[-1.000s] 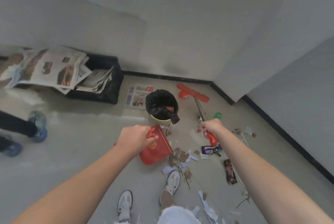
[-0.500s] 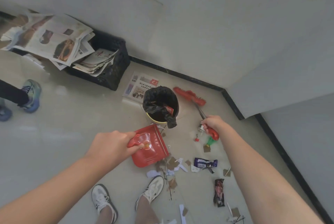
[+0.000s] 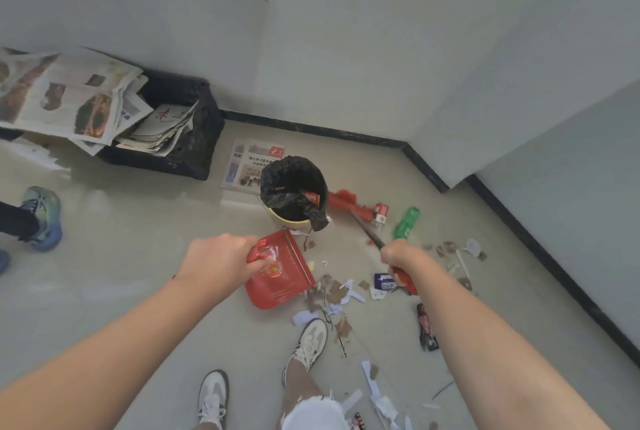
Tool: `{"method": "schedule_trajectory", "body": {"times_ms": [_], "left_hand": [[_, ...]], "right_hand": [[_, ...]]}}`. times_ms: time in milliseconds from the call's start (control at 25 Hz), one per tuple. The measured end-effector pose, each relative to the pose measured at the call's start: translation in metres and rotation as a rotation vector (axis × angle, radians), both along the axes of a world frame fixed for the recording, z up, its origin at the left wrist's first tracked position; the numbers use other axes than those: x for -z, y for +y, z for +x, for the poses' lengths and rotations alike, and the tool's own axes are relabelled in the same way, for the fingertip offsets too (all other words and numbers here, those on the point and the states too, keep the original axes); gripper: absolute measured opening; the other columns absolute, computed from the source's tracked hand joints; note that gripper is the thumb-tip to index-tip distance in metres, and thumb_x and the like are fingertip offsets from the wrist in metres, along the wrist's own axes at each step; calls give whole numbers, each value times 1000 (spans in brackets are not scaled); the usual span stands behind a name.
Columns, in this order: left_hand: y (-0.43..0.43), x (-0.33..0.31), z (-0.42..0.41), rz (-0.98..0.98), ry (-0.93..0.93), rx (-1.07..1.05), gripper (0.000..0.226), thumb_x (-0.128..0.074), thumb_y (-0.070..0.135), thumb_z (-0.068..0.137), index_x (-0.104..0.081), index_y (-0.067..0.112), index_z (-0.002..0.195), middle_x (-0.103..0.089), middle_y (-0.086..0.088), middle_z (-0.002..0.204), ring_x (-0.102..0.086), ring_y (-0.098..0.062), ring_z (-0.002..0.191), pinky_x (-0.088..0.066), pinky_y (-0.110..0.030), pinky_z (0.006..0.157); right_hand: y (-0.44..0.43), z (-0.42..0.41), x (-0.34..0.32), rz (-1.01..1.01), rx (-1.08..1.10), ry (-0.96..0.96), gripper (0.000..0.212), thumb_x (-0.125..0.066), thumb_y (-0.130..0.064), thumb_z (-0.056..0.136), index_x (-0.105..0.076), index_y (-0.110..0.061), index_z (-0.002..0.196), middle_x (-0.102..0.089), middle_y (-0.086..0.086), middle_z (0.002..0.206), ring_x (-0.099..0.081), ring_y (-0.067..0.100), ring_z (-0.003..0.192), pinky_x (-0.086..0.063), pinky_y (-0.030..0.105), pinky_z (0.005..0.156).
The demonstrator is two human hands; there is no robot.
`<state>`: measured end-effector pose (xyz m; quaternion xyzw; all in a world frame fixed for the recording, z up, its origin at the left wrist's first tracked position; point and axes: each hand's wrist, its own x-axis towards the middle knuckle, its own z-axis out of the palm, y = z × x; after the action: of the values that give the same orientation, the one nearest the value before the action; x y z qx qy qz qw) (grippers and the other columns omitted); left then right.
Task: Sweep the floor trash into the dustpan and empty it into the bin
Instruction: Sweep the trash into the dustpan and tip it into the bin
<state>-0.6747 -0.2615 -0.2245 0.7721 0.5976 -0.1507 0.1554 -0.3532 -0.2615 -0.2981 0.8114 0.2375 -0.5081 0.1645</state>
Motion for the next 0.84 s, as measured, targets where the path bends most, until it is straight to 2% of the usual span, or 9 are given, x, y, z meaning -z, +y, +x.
{"method": "schedule_trajectory", "body": {"times_ms": [80, 120, 200, 320, 400, 480, 640, 760, 840], "left_hand": [[-7, -4, -9, -18, 8, 33, 44, -41, 68, 88, -47, 26, 74, -66, 7, 86, -64, -16, 88, -39, -27, 59], [-12, -6, -14, -17, 7, 47, 45, -41, 67, 88, -44, 26, 71, -65, 7, 85, -64, -17, 88, -40, -27, 60], [-26, -9, -31, -5, -12, 78, 42, -41, 66, 89, -53, 27, 79, -67, 7, 87, -65, -17, 91, -44, -27, 64], [-48, -8, -71, 20, -39, 106, 43, -43, 66, 88, -61, 28, 91, -68, 6, 91, -64, -18, 95, -45, -28, 68], [-58, -6, -98, 13, -54, 120, 44, -44, 66, 88, -63, 28, 96, -69, 6, 94, -64, -19, 97, -46, -29, 71], [-67, -8, -117, 3, -77, 139, 43, -46, 64, 88, -65, 27, 100, -69, 5, 97, -64, -20, 100, -47, -30, 73], [-81, -20, -142, -4, -104, 200, 39, -48, 61, 90, -60, 24, 90, -68, 3, 97, -63, -22, 97, -45, -30, 71], [-84, -24, -178, -25, -111, 87, 40, -49, 62, 88, -64, 27, 100, -69, 2, 101, -63, -22, 102, -48, -30, 77], [-88, -27, -198, -30, -110, 12, 38, -51, 61, 87, -65, 27, 94, -69, 2, 98, -63, -24, 101, -48, -31, 77]], "right_hand": [[-37, -13, -3, -44, 43, -2, 17, -31, -16, 90, -43, -9, 99, -43, 6, 54, -33, 13, 31, -32, 16, 39], [-57, -19, -2, -73, 92, 4, 19, -32, -16, 89, -45, -5, 98, -43, 6, 52, -33, 14, 37, -31, 19, 43], [-102, -36, -3, -107, 241, 35, 16, -38, -17, 90, -48, -5, 87, -44, 3, 44, -33, 15, 41, -29, 24, 48], [-178, -76, -2, -97, 359, 112, 19, -44, -12, 89, -54, -6, 104, -42, 4, 44, -33, 14, 38, -31, 21, 42], [-224, -104, 2, -124, 352, 141, 33, -45, -8, 88, -51, -4, 120, -40, 5, 46, -33, 14, 34, -32, 18, 40], [-258, -128, 2, -129, 354, 159, 39, -45, -6, 87, -48, -5, 127, -39, 4, 44, -34, 13, 31, -33, 17, 40], [-299, -161, -17, -65, 368, 170, 46, -44, -6, 89, -45, -16, 134, -35, 3, 45, -32, 12, 32, -31, 15, 38], [-318, -173, -45, 63, 273, 153, 57, -41, -4, 88, -43, -26, 140, -37, 4, 46, -35, 13, 32, -32, 17, 35], [-319, -177, -60, 146, 207, 135, 58, -40, -4, 86, -47, -30, 137, -39, 5, 47, -37, 15, 33, -34, 19, 36]]}}
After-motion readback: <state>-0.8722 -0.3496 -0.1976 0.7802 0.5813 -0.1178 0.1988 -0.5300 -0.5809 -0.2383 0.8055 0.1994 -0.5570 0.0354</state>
